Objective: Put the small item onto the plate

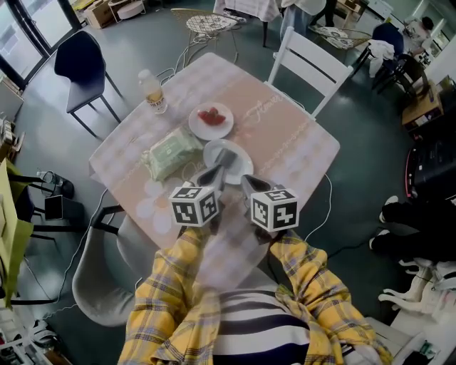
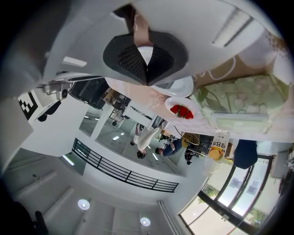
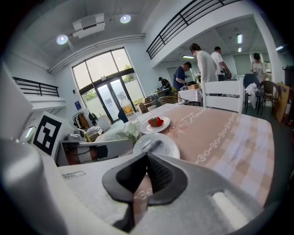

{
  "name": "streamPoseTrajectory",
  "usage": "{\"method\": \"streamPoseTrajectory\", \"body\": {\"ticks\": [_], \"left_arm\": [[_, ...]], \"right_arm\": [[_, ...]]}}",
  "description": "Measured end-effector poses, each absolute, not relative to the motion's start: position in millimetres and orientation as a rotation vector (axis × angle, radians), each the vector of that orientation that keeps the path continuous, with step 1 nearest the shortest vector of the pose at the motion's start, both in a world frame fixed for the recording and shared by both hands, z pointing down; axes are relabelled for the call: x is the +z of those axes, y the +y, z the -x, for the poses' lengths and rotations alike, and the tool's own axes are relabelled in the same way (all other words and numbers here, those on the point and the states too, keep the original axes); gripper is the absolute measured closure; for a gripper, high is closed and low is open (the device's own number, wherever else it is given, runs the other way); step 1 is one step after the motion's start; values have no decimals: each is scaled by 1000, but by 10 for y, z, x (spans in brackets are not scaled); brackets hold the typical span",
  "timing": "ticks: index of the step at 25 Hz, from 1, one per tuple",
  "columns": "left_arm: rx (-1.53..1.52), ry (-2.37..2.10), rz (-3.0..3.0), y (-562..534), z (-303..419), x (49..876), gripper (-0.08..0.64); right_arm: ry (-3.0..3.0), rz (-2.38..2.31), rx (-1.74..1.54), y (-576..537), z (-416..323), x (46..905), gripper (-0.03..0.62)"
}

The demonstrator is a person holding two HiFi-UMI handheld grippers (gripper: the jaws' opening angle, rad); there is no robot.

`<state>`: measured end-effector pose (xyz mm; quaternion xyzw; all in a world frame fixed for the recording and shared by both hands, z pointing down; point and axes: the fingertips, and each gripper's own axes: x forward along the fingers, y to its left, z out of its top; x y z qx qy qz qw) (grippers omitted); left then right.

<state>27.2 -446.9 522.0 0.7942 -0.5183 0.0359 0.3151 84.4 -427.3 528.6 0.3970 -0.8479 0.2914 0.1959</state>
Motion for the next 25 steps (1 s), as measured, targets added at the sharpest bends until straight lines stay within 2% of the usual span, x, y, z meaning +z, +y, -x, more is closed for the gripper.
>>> {"method": "streamPoseTrajectory", "body": {"ticks": [6,25], "left_arm": [[21,-1323,-2121,-4177,-327,5128,561],[42,-1269,-2123,-3377,-237,5106,561]], "right_arm": [[-2371,-1120,825,-4155,-847,5277,591],[-2364,-1166,782,-3592,-913,5181,591]]}}
